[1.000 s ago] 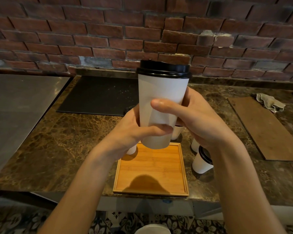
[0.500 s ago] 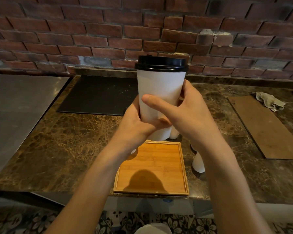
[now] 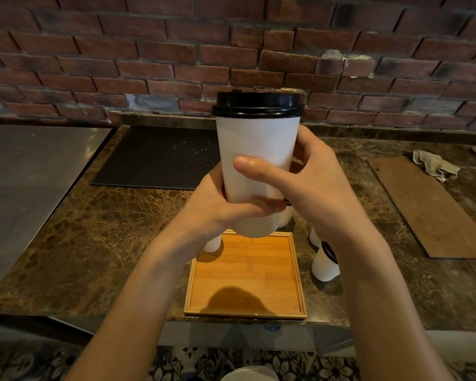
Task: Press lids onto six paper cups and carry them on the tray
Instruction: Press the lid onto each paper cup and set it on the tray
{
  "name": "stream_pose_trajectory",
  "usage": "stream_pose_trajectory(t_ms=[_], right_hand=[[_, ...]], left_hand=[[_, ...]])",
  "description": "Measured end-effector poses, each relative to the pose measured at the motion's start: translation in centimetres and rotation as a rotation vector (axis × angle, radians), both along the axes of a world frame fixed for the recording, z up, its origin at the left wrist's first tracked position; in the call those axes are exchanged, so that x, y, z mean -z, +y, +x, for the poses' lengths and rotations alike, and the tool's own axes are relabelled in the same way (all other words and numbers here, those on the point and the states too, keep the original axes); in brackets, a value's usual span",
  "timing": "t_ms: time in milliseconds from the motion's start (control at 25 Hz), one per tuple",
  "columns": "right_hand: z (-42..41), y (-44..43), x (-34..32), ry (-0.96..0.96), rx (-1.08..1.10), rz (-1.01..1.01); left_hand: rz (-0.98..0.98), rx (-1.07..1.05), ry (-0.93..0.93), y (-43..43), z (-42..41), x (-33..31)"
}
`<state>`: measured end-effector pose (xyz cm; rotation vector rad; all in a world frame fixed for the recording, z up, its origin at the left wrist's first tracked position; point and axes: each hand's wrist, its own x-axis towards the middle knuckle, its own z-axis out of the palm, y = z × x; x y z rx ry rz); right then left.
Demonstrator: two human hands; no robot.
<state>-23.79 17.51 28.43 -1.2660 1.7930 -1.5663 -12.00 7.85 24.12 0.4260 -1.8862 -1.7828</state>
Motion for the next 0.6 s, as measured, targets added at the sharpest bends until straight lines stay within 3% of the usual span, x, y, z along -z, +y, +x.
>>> stream_pose_trajectory(t_ms=[600], right_hand=[[-1.1, 1.3, 0.3, -0.222, -0.335, -0.035]], left_hand=[[0.053, 0.271, 0.047, 0.0, 1.1, -0.3]])
